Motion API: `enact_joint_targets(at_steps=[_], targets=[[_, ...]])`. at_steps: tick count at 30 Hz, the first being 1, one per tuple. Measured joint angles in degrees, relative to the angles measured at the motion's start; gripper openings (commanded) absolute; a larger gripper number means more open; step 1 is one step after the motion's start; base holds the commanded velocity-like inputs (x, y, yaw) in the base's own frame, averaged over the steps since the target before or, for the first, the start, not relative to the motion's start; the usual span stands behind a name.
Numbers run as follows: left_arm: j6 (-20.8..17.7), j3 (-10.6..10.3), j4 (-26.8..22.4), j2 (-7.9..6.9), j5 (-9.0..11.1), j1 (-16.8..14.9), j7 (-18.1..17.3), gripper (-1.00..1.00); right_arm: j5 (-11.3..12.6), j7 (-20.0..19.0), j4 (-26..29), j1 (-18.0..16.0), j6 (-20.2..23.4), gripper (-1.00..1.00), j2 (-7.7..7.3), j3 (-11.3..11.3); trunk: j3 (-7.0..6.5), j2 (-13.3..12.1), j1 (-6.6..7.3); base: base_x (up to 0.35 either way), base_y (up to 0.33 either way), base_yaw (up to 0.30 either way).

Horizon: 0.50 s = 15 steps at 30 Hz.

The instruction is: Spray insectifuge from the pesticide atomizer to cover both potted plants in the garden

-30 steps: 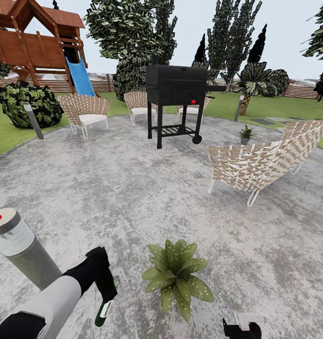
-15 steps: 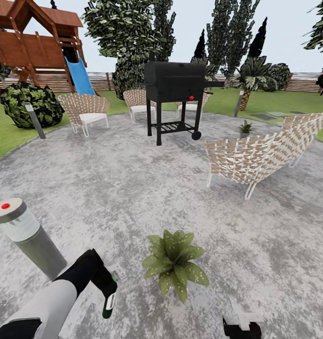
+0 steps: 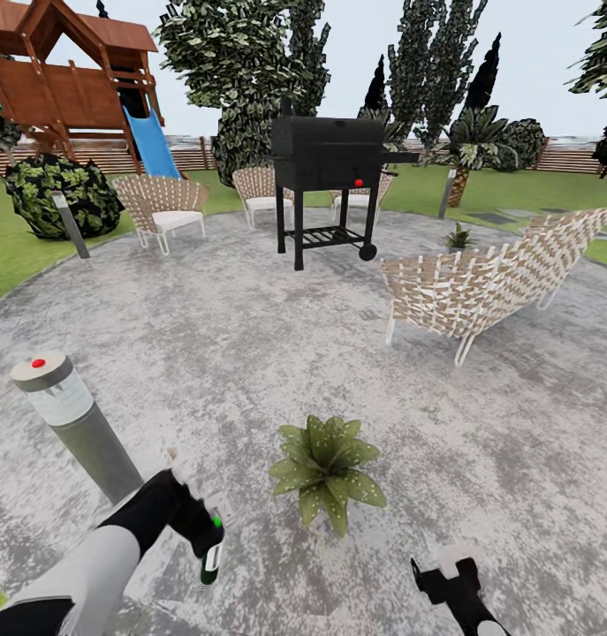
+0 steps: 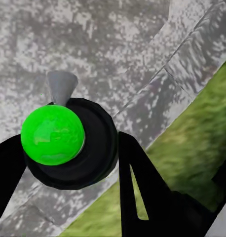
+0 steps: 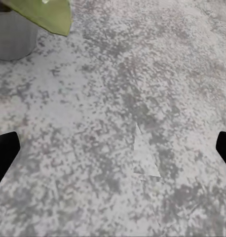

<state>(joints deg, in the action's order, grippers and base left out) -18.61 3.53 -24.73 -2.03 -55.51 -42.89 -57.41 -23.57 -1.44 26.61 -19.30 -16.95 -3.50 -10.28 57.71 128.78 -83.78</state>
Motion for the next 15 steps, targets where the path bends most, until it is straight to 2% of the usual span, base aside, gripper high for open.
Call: enact_joint_targets(at_steps=[1, 3, 5, 7, 8, 9, 10, 12, 13, 14, 15], targets=[[1.9, 0.5, 0.1, -0.16, 0.1, 0.0, -0.2, -1.00, -3.4, -3.1, 1.3, 0.0, 0.1, 1.00, 0.01, 0.0, 0.00, 0.0, 0.00, -0.001, 0.000, 0.000], [5.0, 1.3, 0.2, -0.23, 0.1, 0.0, -0.4, -1.00, -6.9, -10.9, 3.3, 0.1, 0.2, 1.00, 0.01, 0.0, 0.00, 0.0, 0.00, 0.000, 0.000, 0.000], [7.8, 1.5, 0.2, -0.13, 0.1, 0.0, -0.5, -1.00, -8.0, -19.6, 4.5, -0.2, 0.3, 1.00, -0.08, 0.0, 0.00, 0.0, 0.00, 0.000, 0.000, 0.000], [9.0, 1.1, 0.6, 0.15, -0.3, 0.0, -0.6, -1.00, -8.5, -29.6, 6.5, -0.6, 0.4, 1.00, -0.09, 0.0, 0.00, 0.0, 0.00, 0.000, 0.000, 0.000], [9.0, 1.0, 1.3, 0.18, -0.5, 0.0, -0.6, -1.00, -9.0, -30.9, 7.3, -0.7, 0.4, 1.00, 0.01, 0.1, 0.00, 0.0, 0.00, 0.000, 0.000, 0.000], [9.1, 0.9, 2.6, 0.36, -0.7, 0.0, -0.6, -1.00, -10.5, -32.5, 8.0, -0.8, 0.4, 1.00, 0.38, 0.9, 0.00, 0.0, 0.00, 0.000, 0.000, 0.000], [9.2, 0.9, 3.0, 0.44, -0.7, 0.0, -0.6, -1.00, -11.1, -32.9, 8.1, -0.8, 0.4, 1.00, 0.52, 1.6, 0.00, 0.0, 0.00, 0.000, 0.000, 0.000], [9.2, 0.4, 3.7, 0.63, -0.8, 0.0, -0.6, -1.00, -11.8, -33.6, 9.4, -1.7, 0.5, 1.00, 1.07, 5.5, 0.00, 0.0, 0.00, 0.000, 0.000, 0.000], [9.2, 0.4, 3.8, 0.67, -0.8, 0.0, -0.6, -1.00, -11.8, -34.0, 9.6, -1.9, 0.5, 1.00, 1.31, 6.8, 0.00, 0.0, 0.00, 0.000, 0.000, 0.000], [9.2, 0.3, 4.3, 0.73, -0.8, 0.0, -0.6, -1.00, -12.0, -35.4, 9.7, -2.1, 0.5, -1.00, 1.71, 8.5, 0.00, 0.0, 0.00, 0.000, 0.000, 0.000], [9.2, 0.2, 4.9, 0.83, -0.8, 0.0, -0.6, -1.00, -12.0, -37.1, 9.9, -2.3, 0.5, -1.00, 2.13, 9.6, 0.00, 0.0, 0.00, 0.000, 0.000, 0.000]])
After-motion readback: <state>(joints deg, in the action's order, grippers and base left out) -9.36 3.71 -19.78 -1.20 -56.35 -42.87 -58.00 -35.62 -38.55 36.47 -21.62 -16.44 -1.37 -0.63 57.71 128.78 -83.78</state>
